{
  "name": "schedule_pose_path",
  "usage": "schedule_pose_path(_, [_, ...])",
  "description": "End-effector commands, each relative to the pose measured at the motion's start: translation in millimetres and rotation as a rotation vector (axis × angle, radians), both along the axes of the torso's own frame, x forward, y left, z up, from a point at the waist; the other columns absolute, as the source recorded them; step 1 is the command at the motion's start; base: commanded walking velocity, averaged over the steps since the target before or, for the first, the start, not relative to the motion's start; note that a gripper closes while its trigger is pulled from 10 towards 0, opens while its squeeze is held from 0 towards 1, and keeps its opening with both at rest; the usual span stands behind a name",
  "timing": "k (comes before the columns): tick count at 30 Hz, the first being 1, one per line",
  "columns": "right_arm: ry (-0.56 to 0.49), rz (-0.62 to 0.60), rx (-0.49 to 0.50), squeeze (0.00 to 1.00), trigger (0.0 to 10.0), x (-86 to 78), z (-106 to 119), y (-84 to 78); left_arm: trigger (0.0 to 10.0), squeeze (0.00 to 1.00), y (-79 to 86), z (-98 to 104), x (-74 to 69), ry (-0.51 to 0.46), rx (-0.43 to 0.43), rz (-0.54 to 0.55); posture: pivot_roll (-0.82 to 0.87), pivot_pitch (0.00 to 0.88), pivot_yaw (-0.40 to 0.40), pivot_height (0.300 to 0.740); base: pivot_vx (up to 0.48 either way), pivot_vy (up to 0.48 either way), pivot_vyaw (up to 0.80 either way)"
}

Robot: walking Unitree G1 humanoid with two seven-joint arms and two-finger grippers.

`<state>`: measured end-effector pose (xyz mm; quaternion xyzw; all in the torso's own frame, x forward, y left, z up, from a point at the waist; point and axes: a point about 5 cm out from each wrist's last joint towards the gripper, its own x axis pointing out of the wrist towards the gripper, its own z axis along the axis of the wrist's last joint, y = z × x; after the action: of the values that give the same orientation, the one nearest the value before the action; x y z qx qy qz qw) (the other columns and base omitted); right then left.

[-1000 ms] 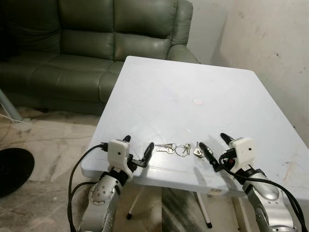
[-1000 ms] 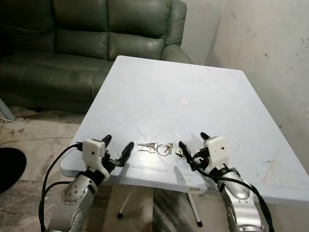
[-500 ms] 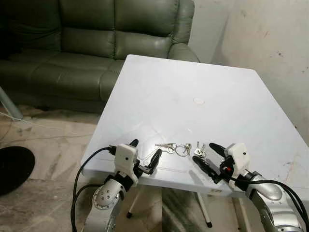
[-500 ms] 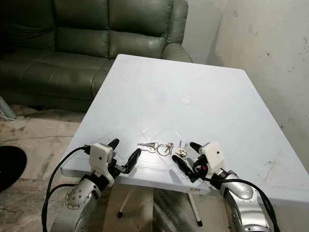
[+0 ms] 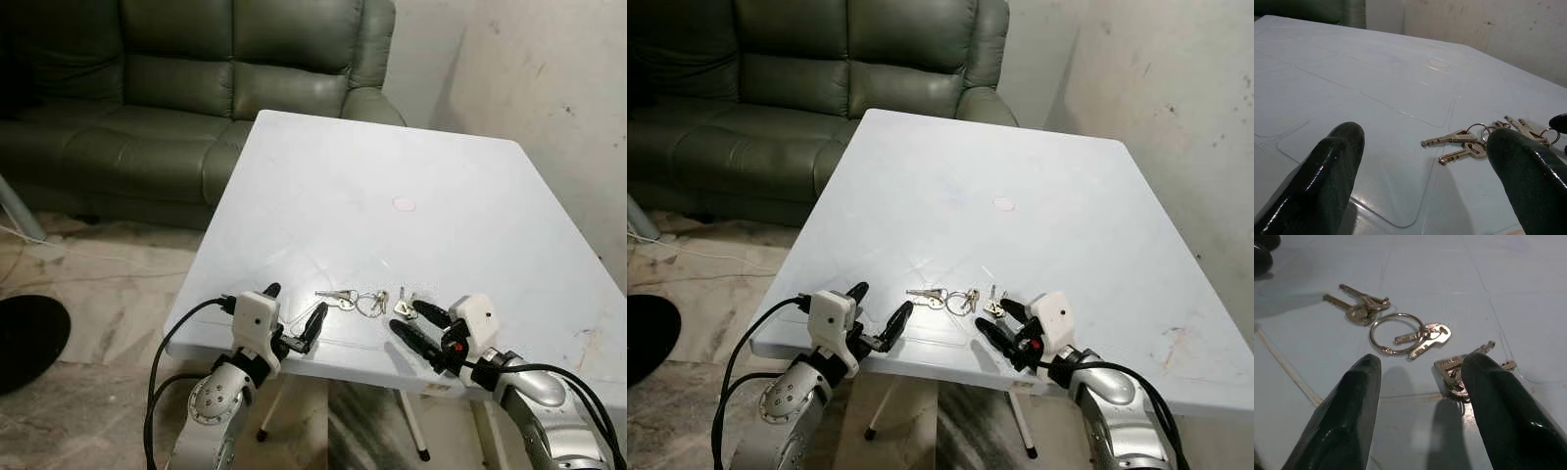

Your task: Hang keys on a hook

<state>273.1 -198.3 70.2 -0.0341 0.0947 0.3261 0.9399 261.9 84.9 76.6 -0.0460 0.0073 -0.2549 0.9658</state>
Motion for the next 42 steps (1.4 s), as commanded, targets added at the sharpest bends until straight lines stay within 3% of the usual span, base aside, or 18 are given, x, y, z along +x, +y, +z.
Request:
schedule_pose_path(1, [0.008,-0.007,-0.009,0.00,10.0,3.4,0,0.5,10.0,0.00,-3.0,4,-0.2,-0.013,0.001,-0.004,0.04,0.050,-0.113,0.740,0.000,0.000,0.00])
schedule_pose_path(12, [-0.009,-0.088,0.039,0.00,10.0,18.6,4,0.7,10.0,0.00,-1.7,5,0.8,-0.014,0.001,0.004,0.05,0.049,-0.113,0.740,0.000,0.000,0.00])
schedule_pose_path(25, [0.032,-0.051,-0.048,0.00,10.0,14.3,-7,-10.9,10.0,0.00,-2.4,5,-1.1,-0.008,-0.003,0.005,0.05,0.048,-0.114,0.740,0.000,0.000,0.00])
schedule_pose_path(26, [0.029,-0.042,-0.044,0.00,7.7,13.4,-6,-12.5,10.0,0.00,-2.4,5,-1.1,-0.007,-0.003,0.005,0.05,0.048,-0.113,0.740,0.000,0.000,0.00])
schedule_pose_path(27, [0.026,-0.035,-0.040,0.00,7.7,12.8,-6,-13.4,10.0,0.00,-2.4,5,-1.1,-0.007,-0.004,0.004,0.05,0.048,-0.113,0.740,0.000,0.000,0.00])
schedule_pose_path(28, [0.025,-0.036,-0.050,0.00,4.2,12.6,-6,-15.2,10.0,0.00,-2.5,5,-1.2,-0.007,-0.003,0.004,0.04,0.048,-0.113,0.740,0.000,0.000,0.00])
schedule_pose_path(29, [0.025,-0.044,-0.057,0.00,4.2,12.9,-6,-17.3,10.0,0.00,-2.6,5,-1.2,-0.006,-0.003,0.004,0.04,0.048,-0.113,0.740,0.000,0.000,0.00])
schedule_pose_path(30, [0.013,-0.032,-0.039,0.00,0.0,11.6,-4,-17.9,10.0,0.00,-2.8,4,-1.2,-0.006,-0.003,0.003,0.04,0.049,-0.112,0.740,0.000,0.000,0.00])
schedule_pose_path(31, [0.013,-0.023,-0.044,0.00,0.0,10.2,-4,-19.2,10.0,0.00,-3.2,4,-1.2,-0.005,-0.005,0.002,0.04,0.049,-0.112,0.740,0.000,0.000,0.00])
schedule_pose_path(32, [0.030,-0.051,-0.067,0.00,4.5,12.0,-6,-20.8,10.0,0.00,-3.4,4,-1.1,-0.004,-0.004,0.002,0.04,0.049,-0.112,0.740,0.000,0.000,0.00])
schedule_pose_path(35, [0.031,-0.030,-0.050,0.00,4.1,11.8,-6,-19.1,10.0,0.00,-3.4,4,-1.1,-0.004,-0.004,0.001,0.04,0.050,-0.111,0.740,0.000,0.000,0.00])
schedule_pose_path(36, [0.029,-0.027,-0.046,0.00,5.4,11.6,-6,-18.9,10.0,0.00,-3.4,4,-1.2,-0.004,-0.004,0.002,0.04,0.050,-0.110,0.740,0.000,0.000,0.00])
schedule_pose_path(37, [0.028,-0.027,-0.045,0.00,5.4,11.6,-6,-18.8,10.0,0.00,-3.4,4,-1.2,-0.004,-0.003,0.002,0.04,0.050,-0.110,0.740,0.000,0.000,0.00])
schedule_pose_path(38, [0.024,-0.023,-0.044,0.00,0.8,11.6,-6,-18.4,10.0,0.00,-3.5,4,-1.2,-0.004,-0.004,0.002,0.04,0.050,-0.110,0.740,0.000,0.000,0.00])
schedule_pose_path(39, [0.021,-0.019,-0.042,0.00,0.8,11.6,-6,-18.1,10.0,0.00,-3.5,4,-1.2,-0.004,-0.004,0.001,0.04,0.050,-0.110,0.740,0.000,0.000,0.00])
schedule_pose_path(40, [0.026,-0.032,-0.054,0.00,4.2,12.6,-6,-18.7,10.0,0.00,-3.4,4,-1.1,-0.004,-0.003,0.002,0.04,0.050,-0.110,0.740,0.000,0.000,0.00])
schedule_pose_path(41, [0.027,-0.032,-0.054,0.00,5.8,12.8,-7,-18.5,10.0,0.00,-3.3,4,-1.1,-0.004,-0.003,0.003,0.04,0.050,-0.109,0.740,0.000,0.000,0.00])
schedule_pose_path(42, [0.026,-0.030,-0.052,0.00,5.5,13.0,-7,-18.2,10.0,0.00,-3.2,4,-1.1,-0.004,-0.002,0.003,0.04,0.050,-0.109,0.740,0.000,0.000,0.00])
